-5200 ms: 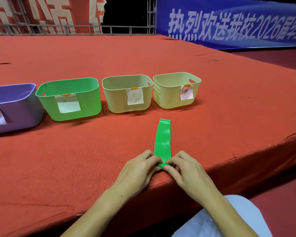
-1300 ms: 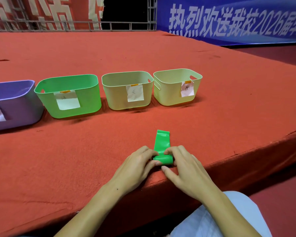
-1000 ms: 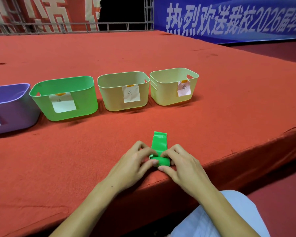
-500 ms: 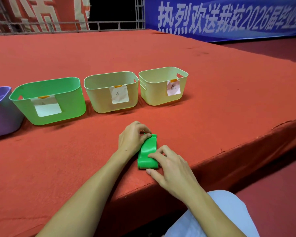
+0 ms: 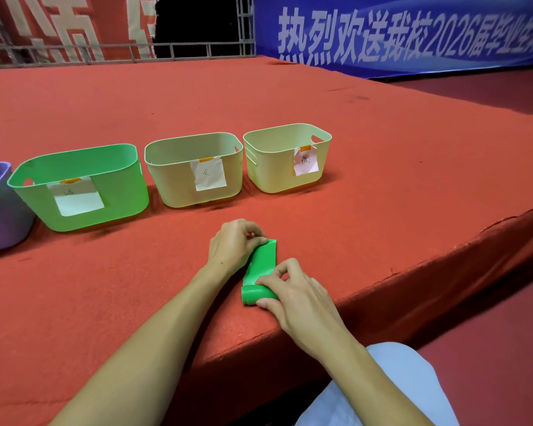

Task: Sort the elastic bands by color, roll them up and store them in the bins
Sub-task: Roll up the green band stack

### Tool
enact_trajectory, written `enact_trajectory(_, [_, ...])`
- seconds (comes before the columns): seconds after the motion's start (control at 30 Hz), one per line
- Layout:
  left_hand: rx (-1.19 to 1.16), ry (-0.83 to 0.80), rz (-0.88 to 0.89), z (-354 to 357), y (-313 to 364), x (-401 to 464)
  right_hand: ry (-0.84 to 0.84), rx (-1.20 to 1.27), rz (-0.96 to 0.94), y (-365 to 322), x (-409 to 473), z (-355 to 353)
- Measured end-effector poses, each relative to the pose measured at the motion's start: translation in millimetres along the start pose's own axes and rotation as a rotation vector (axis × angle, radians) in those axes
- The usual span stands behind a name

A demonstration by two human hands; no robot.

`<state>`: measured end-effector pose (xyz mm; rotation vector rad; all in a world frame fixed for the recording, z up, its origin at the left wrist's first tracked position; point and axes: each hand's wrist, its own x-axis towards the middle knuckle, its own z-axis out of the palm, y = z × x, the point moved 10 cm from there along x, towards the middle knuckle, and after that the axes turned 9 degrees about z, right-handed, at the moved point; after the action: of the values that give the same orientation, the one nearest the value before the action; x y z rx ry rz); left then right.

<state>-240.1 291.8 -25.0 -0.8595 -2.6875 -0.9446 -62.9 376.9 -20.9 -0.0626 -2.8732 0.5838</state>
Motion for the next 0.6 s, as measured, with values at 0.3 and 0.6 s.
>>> enact_trajectory(0.3, [-0.206,0.036,0.121,-26.7,-1.8,-18.8,-0.018,-0.052,0.012,0.4,2.7,4.8])
enact_trajectory(0.6, [-0.154,-0.129,0.02,-7.6,-6.2,-6.5,-0.036,-0.058,0.011,-1.4,-0.4,4.6])
